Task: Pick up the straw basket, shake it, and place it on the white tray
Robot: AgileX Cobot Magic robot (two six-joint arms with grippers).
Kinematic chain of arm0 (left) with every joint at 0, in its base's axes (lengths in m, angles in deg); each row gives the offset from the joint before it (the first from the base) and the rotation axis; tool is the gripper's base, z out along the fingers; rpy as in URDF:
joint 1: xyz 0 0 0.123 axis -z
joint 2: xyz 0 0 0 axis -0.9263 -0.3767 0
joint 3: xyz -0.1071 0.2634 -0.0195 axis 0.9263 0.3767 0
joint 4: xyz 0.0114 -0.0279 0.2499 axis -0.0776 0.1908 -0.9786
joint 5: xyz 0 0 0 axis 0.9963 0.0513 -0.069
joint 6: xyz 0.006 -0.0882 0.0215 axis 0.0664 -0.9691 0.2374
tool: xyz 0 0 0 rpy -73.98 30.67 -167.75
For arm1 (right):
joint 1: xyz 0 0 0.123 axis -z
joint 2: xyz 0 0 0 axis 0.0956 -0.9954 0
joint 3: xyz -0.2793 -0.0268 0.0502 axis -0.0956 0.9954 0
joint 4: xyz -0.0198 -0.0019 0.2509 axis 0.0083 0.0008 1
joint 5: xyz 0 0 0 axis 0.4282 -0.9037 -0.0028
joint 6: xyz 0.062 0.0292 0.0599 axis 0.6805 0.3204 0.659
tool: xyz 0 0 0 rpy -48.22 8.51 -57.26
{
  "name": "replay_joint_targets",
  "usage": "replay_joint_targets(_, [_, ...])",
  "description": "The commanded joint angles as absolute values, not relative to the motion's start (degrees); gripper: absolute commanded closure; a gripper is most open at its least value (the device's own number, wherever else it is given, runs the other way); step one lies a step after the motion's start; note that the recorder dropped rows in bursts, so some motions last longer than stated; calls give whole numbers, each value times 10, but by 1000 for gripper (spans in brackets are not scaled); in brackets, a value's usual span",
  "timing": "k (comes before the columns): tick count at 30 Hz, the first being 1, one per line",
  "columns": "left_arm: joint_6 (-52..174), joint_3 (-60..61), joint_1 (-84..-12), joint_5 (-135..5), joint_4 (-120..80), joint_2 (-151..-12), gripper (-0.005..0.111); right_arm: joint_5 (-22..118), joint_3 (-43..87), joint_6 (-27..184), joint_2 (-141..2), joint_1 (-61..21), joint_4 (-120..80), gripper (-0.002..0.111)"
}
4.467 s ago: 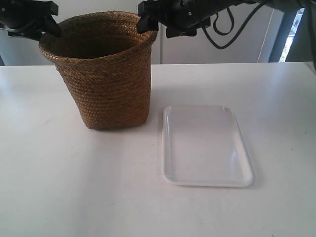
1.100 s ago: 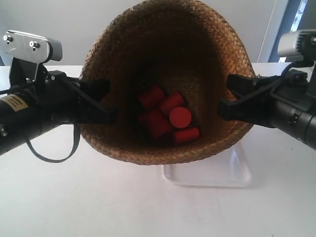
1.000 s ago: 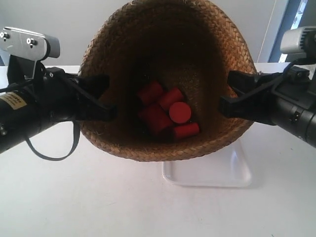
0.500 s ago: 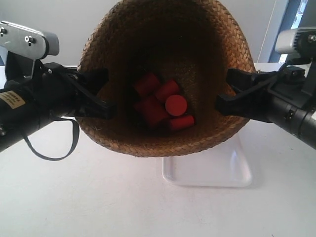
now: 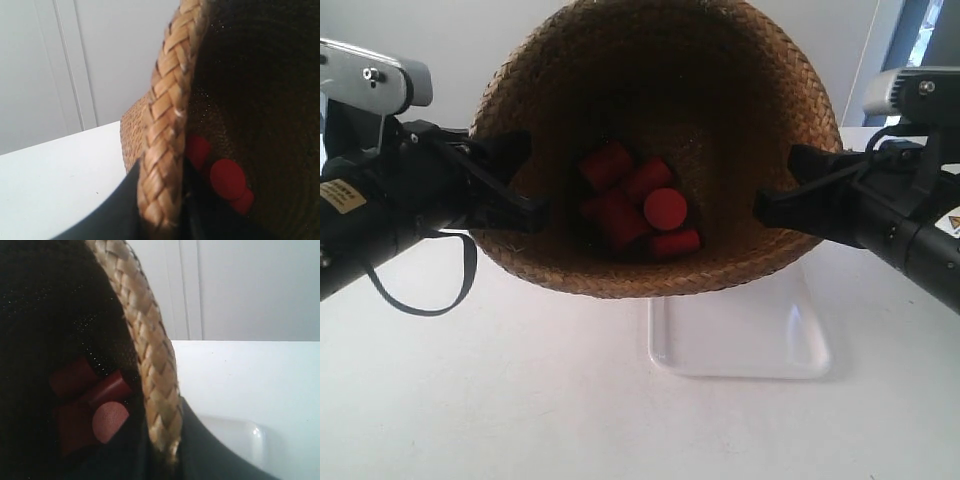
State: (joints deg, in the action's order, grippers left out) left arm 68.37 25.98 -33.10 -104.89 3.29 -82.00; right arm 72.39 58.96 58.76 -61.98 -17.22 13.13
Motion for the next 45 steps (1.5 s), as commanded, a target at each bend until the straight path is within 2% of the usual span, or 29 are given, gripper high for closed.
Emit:
replay_joint_targets(1, [723,260,-341,-1092,18,-812,107,753,590,556,-618,-162,125,108])
replay_joint_targets(10, [692,260,-341,-1143,-23,-850,107,757,590,549,-618,-162,83,108])
replay_joint_targets(16, [706,262,-339,-1117,-24,-848,107,793,616,544,-605,-175,69,108])
replay_joint_targets(22, [737,317,-296,-1215,-3,-840,107,866,675,547,-575,-207,69,108])
replay_joint_targets(28, [764,328,-283,-1214,33,-837,107,860,682,548,-569,-208,68,108])
replay_joint_targets(37, [771,327,-288,-1235,69,-838,107,861,681,548,-572,-208,69,108])
replay_joint_targets(45, [746,315,-349,-1236,60,-875,107,906,659,548,-617,-208,72,108])
